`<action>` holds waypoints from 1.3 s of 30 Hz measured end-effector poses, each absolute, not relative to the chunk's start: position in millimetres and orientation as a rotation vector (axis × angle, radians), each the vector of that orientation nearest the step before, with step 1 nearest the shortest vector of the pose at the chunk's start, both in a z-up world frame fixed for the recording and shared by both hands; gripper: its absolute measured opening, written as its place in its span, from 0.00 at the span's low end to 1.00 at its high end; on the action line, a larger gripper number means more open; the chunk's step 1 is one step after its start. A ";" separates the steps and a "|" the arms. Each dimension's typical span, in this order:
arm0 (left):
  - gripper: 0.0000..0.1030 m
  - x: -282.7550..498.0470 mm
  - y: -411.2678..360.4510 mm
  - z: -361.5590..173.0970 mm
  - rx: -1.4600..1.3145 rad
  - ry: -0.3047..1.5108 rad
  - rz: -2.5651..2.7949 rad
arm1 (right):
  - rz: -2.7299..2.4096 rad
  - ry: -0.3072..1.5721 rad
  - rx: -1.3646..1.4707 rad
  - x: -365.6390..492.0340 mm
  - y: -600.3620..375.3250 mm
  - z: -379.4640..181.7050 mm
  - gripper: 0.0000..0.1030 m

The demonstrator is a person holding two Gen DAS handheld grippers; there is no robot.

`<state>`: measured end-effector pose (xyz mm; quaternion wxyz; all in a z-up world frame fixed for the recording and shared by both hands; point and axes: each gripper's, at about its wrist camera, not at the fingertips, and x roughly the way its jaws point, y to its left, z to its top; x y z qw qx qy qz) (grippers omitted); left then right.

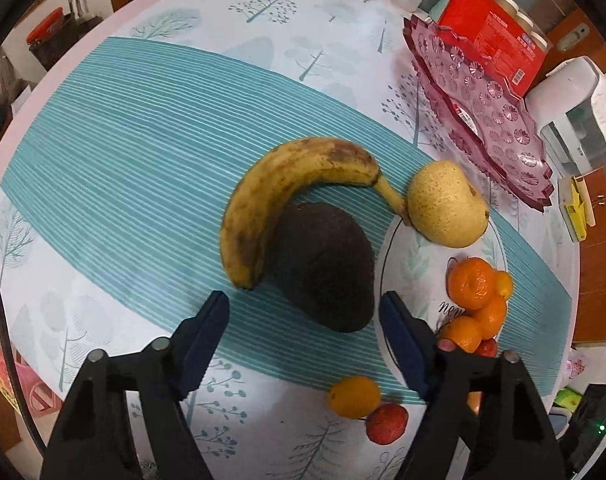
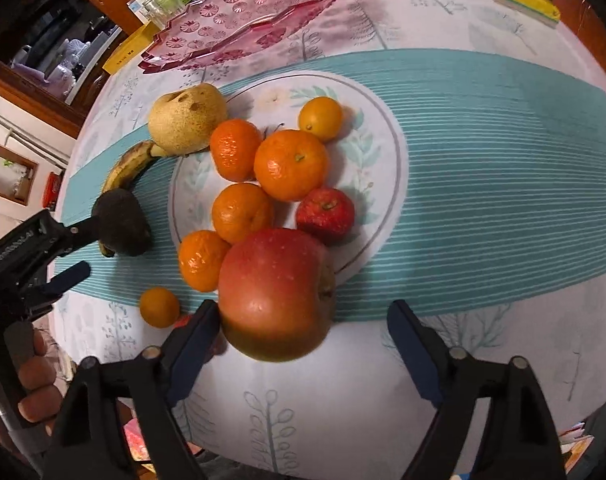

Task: Organize fruits
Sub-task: 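Grasp the dark avocado with the left tool while the right tool grasps the large red apple, then carry the avocado and apple to the pink glass bowl with both tools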

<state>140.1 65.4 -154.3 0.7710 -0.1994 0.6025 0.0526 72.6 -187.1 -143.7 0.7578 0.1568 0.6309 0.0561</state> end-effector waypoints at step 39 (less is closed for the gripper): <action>0.54 149.9 7.9 -151.3 -0.183 1.341 0.054 | 0.225 1.323 0.319 60.8 -186.3 -115.8 0.59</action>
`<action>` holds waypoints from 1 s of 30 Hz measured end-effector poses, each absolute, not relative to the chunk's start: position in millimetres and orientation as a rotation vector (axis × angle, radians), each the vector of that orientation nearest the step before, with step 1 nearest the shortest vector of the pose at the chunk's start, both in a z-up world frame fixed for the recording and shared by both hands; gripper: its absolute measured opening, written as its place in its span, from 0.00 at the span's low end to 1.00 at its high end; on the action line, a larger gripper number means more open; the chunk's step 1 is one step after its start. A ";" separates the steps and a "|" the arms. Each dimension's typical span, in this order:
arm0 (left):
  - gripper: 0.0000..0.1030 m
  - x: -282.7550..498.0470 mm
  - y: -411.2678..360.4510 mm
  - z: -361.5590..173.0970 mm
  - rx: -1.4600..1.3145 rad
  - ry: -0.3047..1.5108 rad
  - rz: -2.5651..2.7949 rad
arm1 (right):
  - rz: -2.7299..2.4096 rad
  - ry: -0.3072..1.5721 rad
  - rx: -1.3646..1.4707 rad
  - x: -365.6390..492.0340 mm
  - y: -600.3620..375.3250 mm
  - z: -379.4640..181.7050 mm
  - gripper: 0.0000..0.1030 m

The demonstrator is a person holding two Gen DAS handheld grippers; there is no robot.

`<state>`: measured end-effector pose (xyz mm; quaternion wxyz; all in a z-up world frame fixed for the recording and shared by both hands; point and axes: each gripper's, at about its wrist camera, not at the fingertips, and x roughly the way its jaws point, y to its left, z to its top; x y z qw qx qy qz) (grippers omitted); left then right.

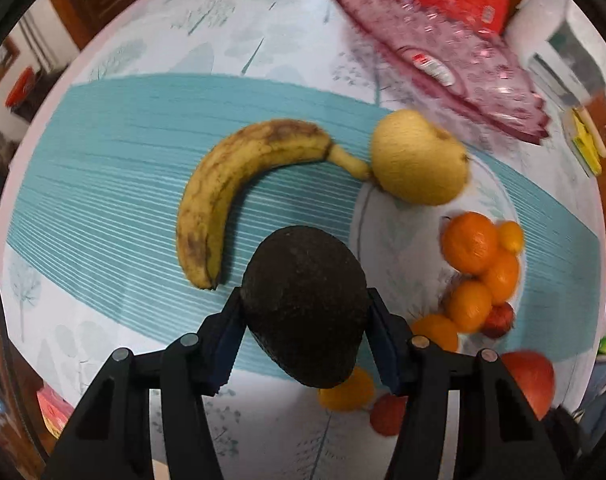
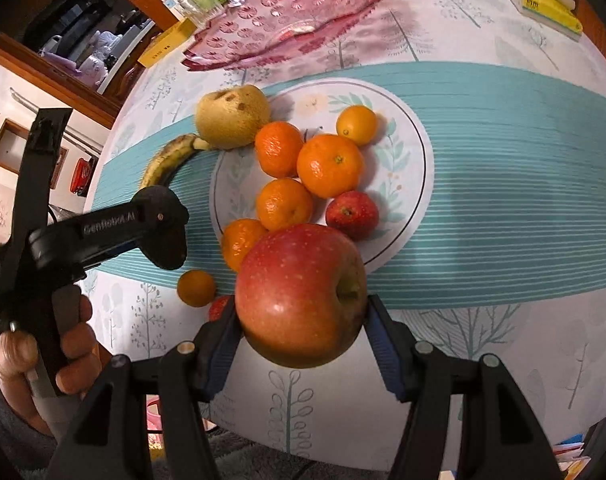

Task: Organize fruits
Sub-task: 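Carry the avocado and apple to the pink glass bowl with both tools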

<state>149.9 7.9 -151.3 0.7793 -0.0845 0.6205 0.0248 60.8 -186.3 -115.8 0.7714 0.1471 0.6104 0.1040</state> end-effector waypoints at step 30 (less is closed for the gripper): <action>0.54 155.9 28.1 105.8 0.120 0.868 -0.098 | 0.143 0.862 0.067 143.7 -201.7 124.2 0.59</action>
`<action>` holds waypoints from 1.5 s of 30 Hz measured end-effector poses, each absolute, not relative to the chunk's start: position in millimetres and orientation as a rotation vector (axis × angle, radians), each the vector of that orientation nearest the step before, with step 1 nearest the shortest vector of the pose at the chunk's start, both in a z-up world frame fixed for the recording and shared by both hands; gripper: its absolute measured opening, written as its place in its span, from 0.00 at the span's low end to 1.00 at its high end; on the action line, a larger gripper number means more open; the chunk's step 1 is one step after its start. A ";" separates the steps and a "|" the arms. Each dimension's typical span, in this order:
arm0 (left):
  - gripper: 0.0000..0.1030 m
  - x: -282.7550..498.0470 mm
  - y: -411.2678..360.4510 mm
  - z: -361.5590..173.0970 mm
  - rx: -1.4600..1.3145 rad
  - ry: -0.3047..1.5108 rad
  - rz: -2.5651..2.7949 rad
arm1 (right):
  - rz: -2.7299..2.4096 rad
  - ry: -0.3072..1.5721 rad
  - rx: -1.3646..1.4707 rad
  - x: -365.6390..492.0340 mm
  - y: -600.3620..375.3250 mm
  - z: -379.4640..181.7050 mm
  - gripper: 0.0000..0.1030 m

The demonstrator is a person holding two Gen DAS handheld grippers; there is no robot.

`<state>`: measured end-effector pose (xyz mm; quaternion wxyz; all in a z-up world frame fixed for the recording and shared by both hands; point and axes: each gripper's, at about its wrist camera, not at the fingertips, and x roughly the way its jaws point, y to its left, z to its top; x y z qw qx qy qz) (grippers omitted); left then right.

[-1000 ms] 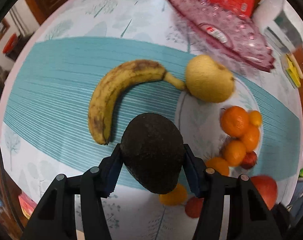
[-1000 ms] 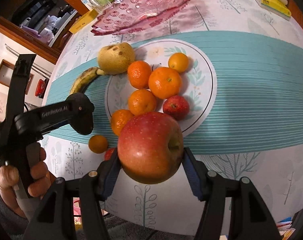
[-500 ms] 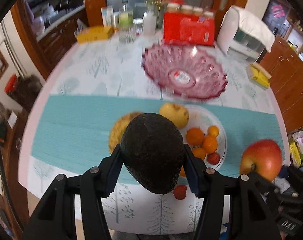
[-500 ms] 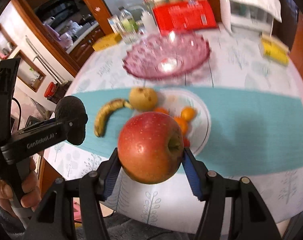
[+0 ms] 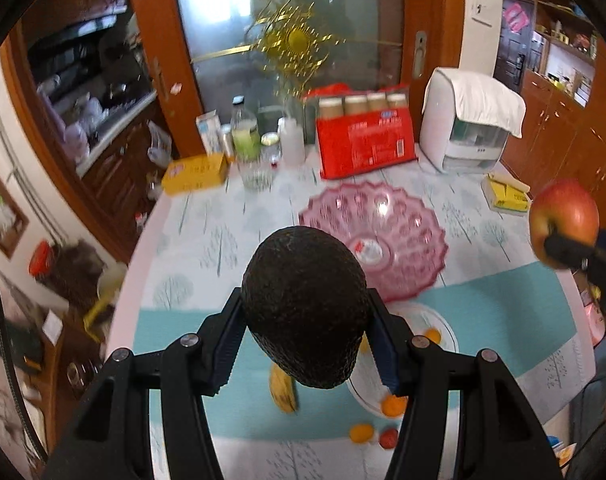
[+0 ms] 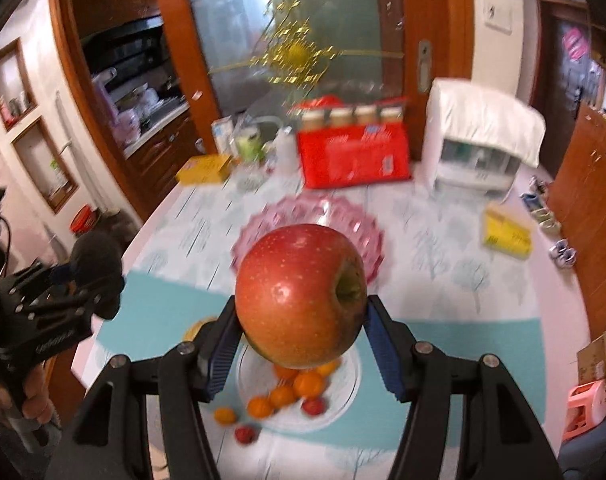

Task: Organize fruits
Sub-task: 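Carry the avocado and apple to the pink glass bowl with both tools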

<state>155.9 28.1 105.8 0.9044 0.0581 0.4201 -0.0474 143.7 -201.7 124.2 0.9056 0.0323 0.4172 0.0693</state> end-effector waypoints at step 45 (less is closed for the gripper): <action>0.55 424.4 -59.2 -153.8 0.242 1.199 -0.346 | -0.016 1.311 0.102 394.0 -184.9 -133.5 0.60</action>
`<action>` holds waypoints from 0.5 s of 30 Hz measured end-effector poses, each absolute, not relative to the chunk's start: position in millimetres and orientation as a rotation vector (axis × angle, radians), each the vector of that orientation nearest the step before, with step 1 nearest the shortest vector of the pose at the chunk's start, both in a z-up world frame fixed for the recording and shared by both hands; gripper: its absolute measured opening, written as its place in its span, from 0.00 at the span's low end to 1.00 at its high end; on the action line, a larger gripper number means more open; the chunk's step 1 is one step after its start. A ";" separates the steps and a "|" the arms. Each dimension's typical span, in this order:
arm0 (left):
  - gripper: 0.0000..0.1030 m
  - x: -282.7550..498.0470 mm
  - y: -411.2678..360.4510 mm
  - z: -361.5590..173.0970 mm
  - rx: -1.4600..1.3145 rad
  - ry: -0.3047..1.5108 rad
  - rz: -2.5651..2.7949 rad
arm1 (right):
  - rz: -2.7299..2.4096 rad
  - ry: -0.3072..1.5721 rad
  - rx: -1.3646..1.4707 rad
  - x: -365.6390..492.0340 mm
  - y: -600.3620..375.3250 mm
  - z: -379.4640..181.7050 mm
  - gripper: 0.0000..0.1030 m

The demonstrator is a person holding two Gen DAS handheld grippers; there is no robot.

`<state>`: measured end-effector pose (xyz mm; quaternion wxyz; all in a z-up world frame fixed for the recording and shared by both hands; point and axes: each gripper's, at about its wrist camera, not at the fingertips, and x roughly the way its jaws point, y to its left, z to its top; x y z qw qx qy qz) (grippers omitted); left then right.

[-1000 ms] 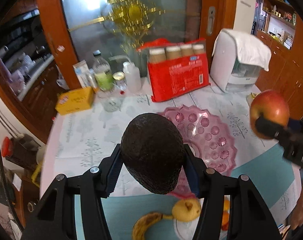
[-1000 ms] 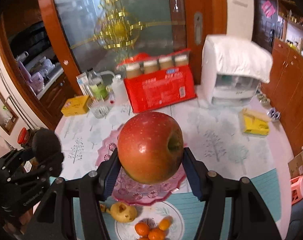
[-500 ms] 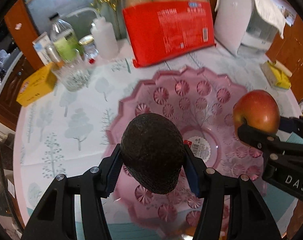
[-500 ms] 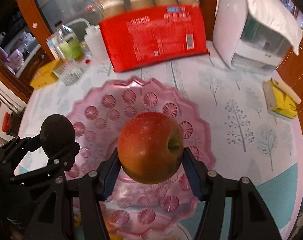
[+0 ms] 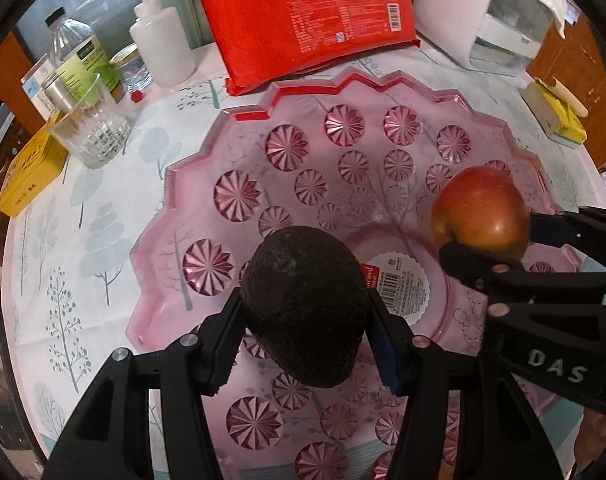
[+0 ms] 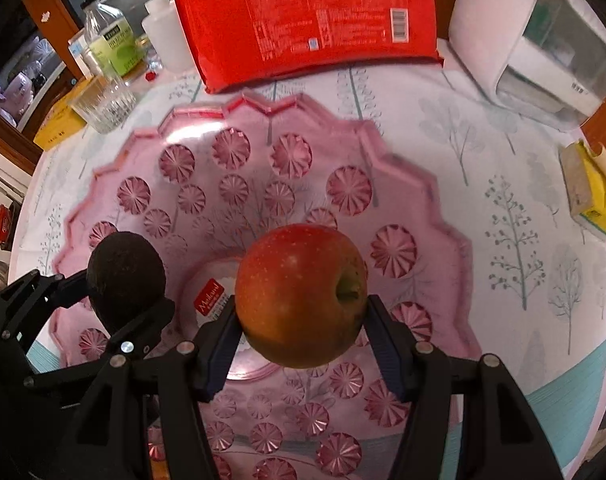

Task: Organize fruits
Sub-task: 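Carry the avocado and apple to the pink glass bowl with both tools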

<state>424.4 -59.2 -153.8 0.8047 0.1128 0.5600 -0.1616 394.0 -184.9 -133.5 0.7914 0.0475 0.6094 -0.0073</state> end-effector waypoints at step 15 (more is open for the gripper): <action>0.55 419.0 -67.7 -157.5 0.259 1.213 -0.384 | 0.030 1.320 0.118 395.5 -178.6 -142.6 0.60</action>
